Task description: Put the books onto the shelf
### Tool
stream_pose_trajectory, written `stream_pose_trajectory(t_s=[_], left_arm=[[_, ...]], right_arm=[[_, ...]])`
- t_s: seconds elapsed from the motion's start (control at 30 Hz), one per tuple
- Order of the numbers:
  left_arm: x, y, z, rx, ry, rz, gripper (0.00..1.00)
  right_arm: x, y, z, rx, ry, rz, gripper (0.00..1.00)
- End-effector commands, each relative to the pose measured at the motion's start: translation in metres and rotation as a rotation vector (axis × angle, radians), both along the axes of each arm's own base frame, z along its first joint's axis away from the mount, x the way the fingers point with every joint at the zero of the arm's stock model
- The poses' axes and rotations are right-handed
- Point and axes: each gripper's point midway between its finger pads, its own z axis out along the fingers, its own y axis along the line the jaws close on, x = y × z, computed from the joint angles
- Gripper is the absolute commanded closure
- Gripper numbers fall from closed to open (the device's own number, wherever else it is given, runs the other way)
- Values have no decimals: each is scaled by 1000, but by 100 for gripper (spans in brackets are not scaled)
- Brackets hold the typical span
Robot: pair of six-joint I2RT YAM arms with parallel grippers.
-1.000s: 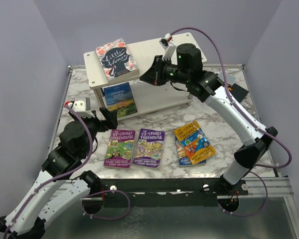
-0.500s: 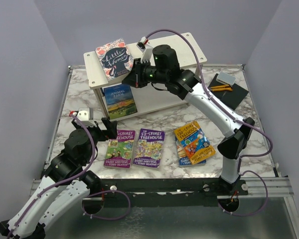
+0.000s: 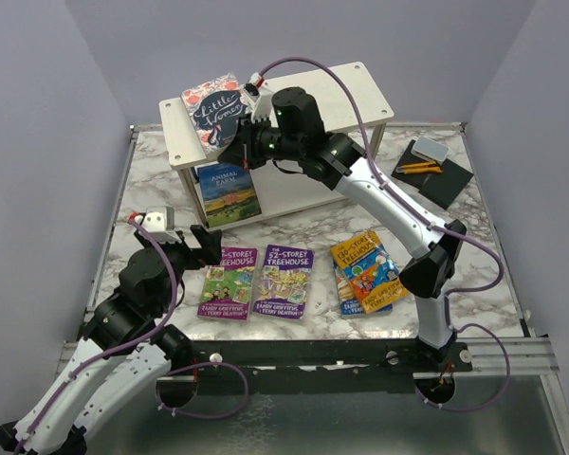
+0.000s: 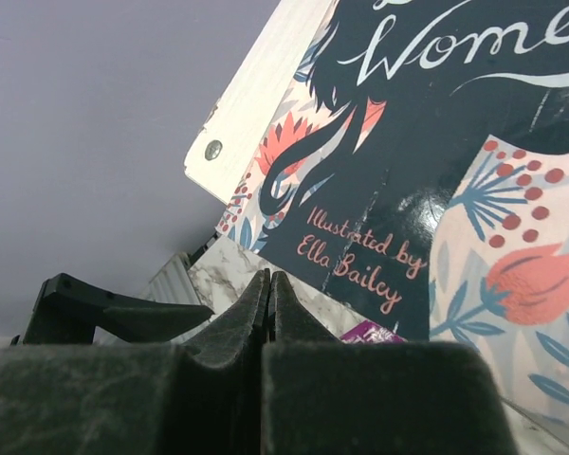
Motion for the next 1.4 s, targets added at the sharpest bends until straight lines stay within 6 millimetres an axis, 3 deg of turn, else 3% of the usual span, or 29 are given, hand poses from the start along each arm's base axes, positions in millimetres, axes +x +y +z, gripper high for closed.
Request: stream_pose_trajectory(t_s=[0.0, 0.9, 1.07, 1.17, 1.23, 1.37], left_arm=[[-2, -3, -4, -6, 0, -20, 1], [-1, -6, -5, 1, 3, -34, 1], [1, -8, -6, 7, 7, -40, 1], [1, -11, -8, 11, 15, -50, 1], [1, -13, -8, 12, 20, -60, 1], [2, -20, -10, 11, 35, -88, 1]], right_arm=[[1, 8, -1, -15, -16, -11, 99], [5, 32, 6, 15, -41, -1, 99], [-3, 13, 24, 9, -83, -24, 99], [-12, -6, 20, -14, -88, -43, 95], [-19, -21, 15, -31, -92, -62, 90], [-35, -62, 3, -68, -103, -129, 68]])
